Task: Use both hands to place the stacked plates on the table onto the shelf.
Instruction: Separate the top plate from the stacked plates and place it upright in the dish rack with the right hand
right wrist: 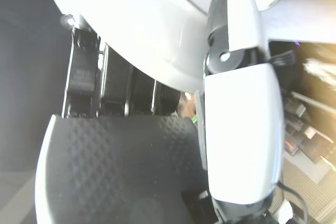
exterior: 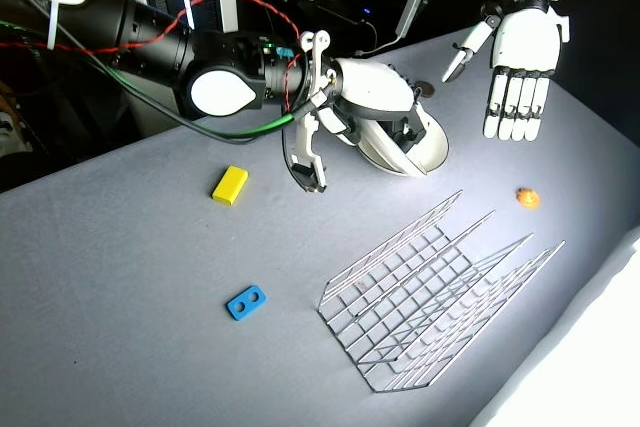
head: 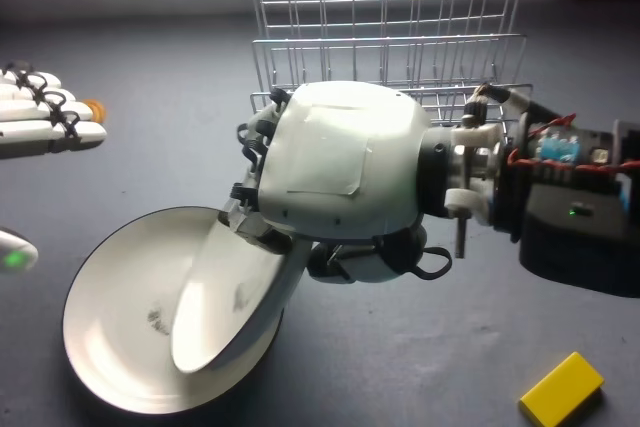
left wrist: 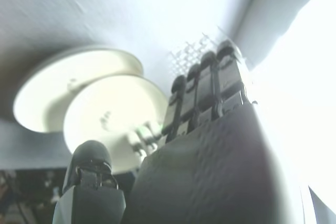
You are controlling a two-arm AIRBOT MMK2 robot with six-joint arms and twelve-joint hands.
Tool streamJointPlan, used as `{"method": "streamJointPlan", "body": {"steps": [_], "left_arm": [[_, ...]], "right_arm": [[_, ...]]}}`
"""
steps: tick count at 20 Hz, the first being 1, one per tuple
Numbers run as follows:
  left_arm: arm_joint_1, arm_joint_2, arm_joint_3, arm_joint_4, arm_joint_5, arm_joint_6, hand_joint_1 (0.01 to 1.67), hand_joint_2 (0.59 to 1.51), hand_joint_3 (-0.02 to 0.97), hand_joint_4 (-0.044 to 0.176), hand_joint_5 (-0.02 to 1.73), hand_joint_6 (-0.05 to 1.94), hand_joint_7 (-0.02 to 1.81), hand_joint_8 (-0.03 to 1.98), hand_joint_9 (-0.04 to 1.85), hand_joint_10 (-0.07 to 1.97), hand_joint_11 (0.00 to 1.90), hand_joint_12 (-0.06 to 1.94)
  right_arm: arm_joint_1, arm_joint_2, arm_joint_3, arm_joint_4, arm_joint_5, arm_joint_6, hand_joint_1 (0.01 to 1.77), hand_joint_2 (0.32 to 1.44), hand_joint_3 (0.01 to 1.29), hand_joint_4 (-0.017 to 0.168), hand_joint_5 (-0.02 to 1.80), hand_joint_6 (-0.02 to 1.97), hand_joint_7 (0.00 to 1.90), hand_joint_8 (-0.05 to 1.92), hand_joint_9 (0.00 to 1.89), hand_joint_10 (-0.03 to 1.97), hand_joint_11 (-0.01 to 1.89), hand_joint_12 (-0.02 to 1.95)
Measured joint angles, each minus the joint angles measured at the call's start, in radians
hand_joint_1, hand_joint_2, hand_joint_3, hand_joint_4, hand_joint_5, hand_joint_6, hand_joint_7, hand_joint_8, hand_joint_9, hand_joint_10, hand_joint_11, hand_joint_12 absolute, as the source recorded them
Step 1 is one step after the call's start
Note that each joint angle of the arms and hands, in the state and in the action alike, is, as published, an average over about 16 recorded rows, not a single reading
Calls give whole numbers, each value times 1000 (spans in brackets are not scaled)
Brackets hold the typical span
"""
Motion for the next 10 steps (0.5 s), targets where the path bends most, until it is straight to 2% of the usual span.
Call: {"method": "streamJointPlan", "body": {"steps": [4,10], "left_arm": [[5,11,9,-12,29,1,21,1144,21,3,21,20,18,-15,20,6,15,-9],[16,16,22,-16,22,1,22,1142,20,6,21,19,16,-15,20,6,15,-10]], "right_arm": [[40,37,-40,23,-10,2,1169,975,13,18,945,924,1053,783,1209,128,694,1216],[93,97,-97,26,-13,2,1181,976,13,18,968,955,1083,812,1210,151,704,1216]]}}
